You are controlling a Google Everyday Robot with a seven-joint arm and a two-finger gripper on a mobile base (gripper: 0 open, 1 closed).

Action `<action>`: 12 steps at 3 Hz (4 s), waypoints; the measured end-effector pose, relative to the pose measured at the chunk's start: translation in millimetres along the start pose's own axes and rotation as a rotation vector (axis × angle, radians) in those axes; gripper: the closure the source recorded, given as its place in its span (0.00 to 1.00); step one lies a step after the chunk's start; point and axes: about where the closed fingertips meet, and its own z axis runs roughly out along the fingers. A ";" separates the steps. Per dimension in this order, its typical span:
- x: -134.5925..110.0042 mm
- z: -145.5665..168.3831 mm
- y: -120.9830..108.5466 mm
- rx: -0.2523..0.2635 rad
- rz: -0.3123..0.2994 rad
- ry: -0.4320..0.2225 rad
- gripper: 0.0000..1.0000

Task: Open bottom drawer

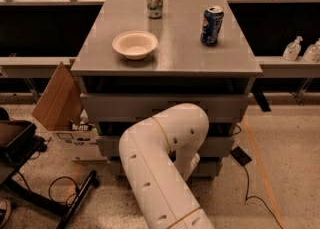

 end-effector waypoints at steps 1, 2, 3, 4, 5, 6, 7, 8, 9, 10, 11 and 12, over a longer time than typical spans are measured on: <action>-4.6 13.8 11.8 -0.040 0.006 0.007 0.41; -4.3 14.7 19.1 -0.068 0.008 0.010 0.64; -4.8 10.7 18.1 -0.068 0.008 0.010 0.87; -5.7 4.6 16.7 -0.068 0.008 0.010 1.00; -6.0 1.8 16.0 -0.068 0.008 0.010 1.00; -6.4 -0.6 15.5 -0.068 0.008 0.010 1.00; -6.9 -4.3 14.6 -0.068 0.007 0.010 1.00; -7.1 -6.3 14.2 -0.068 0.007 0.010 1.00; -6.9 -7.0 14.5 -0.068 0.006 0.010 1.00; -7.0 -7.5 14.4 -0.068 0.006 0.010 1.00; -2.5 -20.7 24.0 -0.079 -0.019 0.008 1.00; -2.5 -20.4 24.1 -0.079 -0.019 0.008 0.85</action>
Offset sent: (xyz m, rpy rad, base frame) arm -0.0087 0.0072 -0.0163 0.0289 0.1256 0.0006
